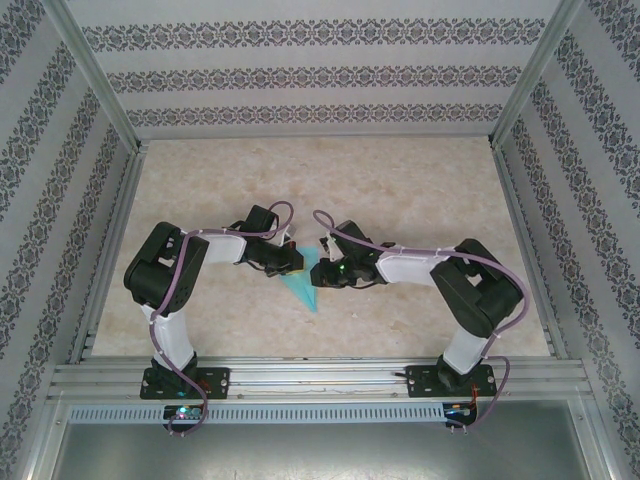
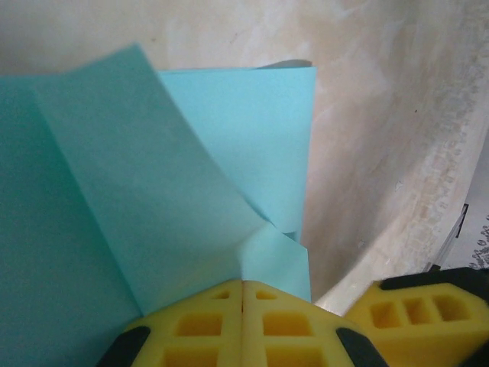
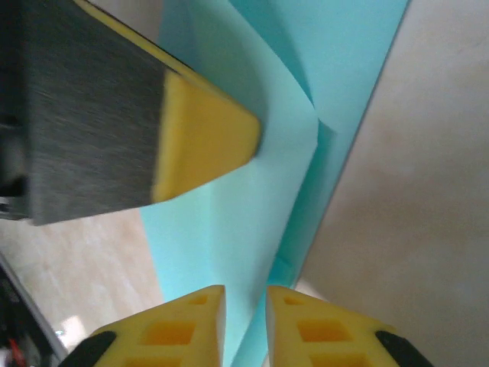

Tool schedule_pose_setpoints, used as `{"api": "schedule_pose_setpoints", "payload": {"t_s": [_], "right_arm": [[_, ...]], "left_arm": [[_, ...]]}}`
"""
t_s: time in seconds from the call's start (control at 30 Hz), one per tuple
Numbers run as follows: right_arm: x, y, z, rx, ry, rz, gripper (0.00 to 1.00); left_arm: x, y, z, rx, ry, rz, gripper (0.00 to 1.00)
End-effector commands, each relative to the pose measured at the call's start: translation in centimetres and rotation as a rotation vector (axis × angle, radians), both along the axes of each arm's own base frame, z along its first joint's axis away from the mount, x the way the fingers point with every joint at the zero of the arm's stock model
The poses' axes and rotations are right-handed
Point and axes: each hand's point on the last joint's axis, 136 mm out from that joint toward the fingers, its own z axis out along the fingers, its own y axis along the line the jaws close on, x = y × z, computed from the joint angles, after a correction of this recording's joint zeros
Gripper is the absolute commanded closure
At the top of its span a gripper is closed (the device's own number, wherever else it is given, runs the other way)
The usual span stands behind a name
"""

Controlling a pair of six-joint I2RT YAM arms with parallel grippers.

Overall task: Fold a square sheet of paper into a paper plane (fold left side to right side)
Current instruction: Fourth fold the wing at the center of the table.

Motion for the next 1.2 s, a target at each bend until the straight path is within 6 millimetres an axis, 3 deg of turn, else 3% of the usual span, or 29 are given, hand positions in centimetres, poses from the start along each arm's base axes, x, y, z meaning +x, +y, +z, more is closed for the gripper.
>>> {"api": "schedule_pose_setpoints", "payload": {"t_s": [0.0,0.1,0.2,0.3,0.43,0.77,1.17], "right_arm": [[0.1,-1.0,1.8,0.018,-0.023,-0.031,0.72],[-0.2,-1.7,2.5,0.023,-0.028,-0.040,0.72],[-1.1,-1.5,3.0,0.053,-0.005,-0.022,0.81],[-2.2,-0.2,3.5,0.119,0.030,0.005,0.92],[-3.4,1.7,3.4,0.176,0.075,0.033,0.99],[-4.2,2.8,0.5,0.133,0.135,0.039,1.00],[-6.1,1.8,-1.5,0.080,0.187,0.038,1.00]], "left_arm": [[-2.2,2.2,-4.9,0.155,0.083,0.005,1.00],[-2.3,2.2,-5.0,0.155,0.084,0.006,1.00],[-2.2,2.2,-4.9,0.156,0.084,0.007,1.00],[-2.2,2.2,-4.8,0.157,0.082,0.008,1.00],[-2.2,2.3,-4.8,0.160,0.082,0.012,1.00],[-2.2,2.3,-4.7,0.163,0.082,0.014,1.00],[-2.1,2.4,-4.8,0.165,0.084,0.016,1.00]]}}
